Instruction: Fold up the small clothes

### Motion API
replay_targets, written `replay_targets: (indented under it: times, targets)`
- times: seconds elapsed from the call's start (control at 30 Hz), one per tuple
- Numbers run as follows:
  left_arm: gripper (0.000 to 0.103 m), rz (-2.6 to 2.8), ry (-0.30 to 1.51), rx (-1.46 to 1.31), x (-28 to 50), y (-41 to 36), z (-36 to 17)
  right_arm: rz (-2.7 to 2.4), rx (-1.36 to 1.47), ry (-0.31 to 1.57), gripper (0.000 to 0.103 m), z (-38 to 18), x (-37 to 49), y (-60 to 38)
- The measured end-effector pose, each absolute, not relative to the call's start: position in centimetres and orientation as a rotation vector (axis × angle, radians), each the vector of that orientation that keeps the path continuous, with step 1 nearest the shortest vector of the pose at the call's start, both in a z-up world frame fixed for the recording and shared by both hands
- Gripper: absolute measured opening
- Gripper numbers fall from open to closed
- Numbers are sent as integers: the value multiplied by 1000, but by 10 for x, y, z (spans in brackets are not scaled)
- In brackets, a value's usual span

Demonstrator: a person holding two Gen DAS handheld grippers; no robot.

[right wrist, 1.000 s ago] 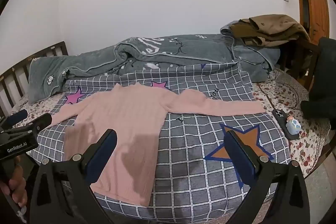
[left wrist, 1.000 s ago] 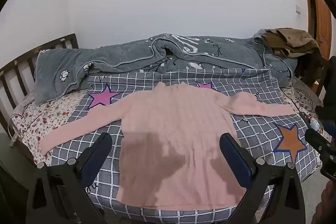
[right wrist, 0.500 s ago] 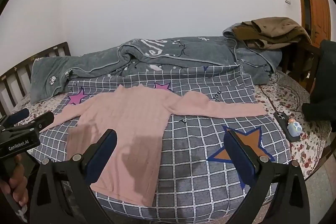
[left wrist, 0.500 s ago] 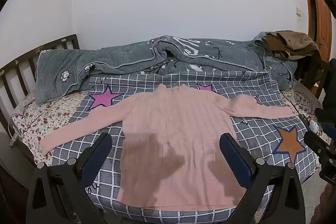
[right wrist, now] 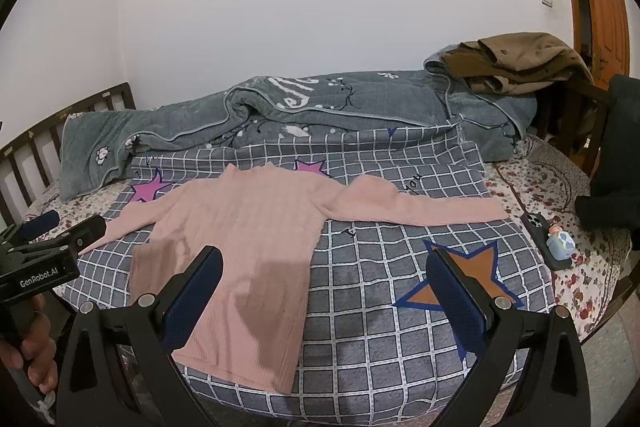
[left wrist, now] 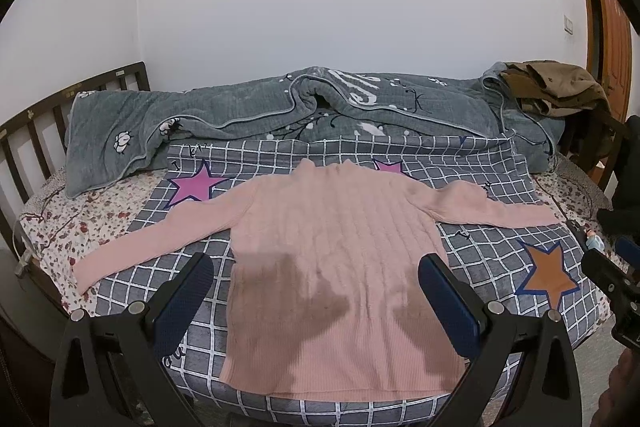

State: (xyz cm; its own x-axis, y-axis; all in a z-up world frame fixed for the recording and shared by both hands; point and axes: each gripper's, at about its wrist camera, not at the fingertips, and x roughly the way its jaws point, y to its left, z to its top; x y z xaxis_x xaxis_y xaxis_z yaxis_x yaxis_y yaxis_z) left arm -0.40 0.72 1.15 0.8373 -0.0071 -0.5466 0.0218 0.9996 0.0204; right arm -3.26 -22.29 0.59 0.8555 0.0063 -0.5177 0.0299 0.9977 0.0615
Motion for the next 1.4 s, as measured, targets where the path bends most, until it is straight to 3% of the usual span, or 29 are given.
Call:
replay_targets:
  times: [1.4]
  targets:
    - [103, -9, 565, 28, -11, 4, 22, 9, 54, 531, 100, 15, -44, -225]
